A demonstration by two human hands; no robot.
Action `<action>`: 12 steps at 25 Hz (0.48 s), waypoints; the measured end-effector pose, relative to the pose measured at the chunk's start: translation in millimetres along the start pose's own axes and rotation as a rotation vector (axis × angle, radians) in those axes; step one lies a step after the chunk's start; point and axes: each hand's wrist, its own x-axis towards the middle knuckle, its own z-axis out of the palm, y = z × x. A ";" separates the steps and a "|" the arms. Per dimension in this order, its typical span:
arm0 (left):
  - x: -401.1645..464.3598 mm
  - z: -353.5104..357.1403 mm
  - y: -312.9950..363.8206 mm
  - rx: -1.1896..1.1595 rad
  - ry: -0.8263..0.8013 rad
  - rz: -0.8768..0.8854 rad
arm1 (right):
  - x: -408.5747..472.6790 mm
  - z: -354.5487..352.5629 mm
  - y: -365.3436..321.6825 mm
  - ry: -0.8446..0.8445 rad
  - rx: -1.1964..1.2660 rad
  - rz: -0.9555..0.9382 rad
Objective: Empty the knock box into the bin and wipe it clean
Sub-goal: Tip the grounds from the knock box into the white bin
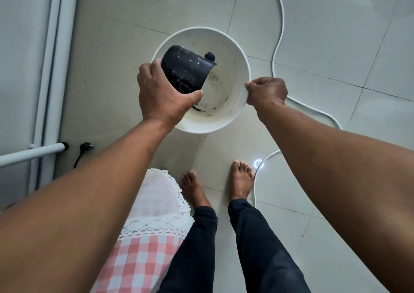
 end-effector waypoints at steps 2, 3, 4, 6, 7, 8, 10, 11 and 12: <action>-5.5 1.1 -0.3 0.029 0.038 0.036 | -0.4 1.1 1.0 -0.006 0.018 0.008; -7.9 1.6 0.0 0.040 0.052 0.042 | -0.4 1.6 1.3 -0.009 0.026 0.009; -10.2 1.9 0.8 0.048 0.065 0.046 | -0.4 1.6 1.8 -0.011 0.035 0.011; -14.3 1.8 3.3 0.059 0.091 0.066 | 0.3 2.1 2.9 -0.012 0.043 0.013; -16.4 1.4 4.8 0.064 0.104 0.087 | 0.5 2.5 3.4 -0.014 0.043 0.014; -18.4 0.9 6.4 0.068 0.117 0.114 | 0.8 2.8 3.6 -0.018 0.043 0.015; -21.7 -0.3 10.3 0.079 0.141 0.166 | 1.5 3.5 3.9 -0.025 0.043 0.016; -22.8 -0.6 12.3 0.086 0.154 0.182 | 2.0 3.9 3.9 -0.026 0.044 0.016; -23.7 -0.4 14.6 0.096 0.166 0.190 | 2.5 3.9 4.0 -0.026 0.046 0.017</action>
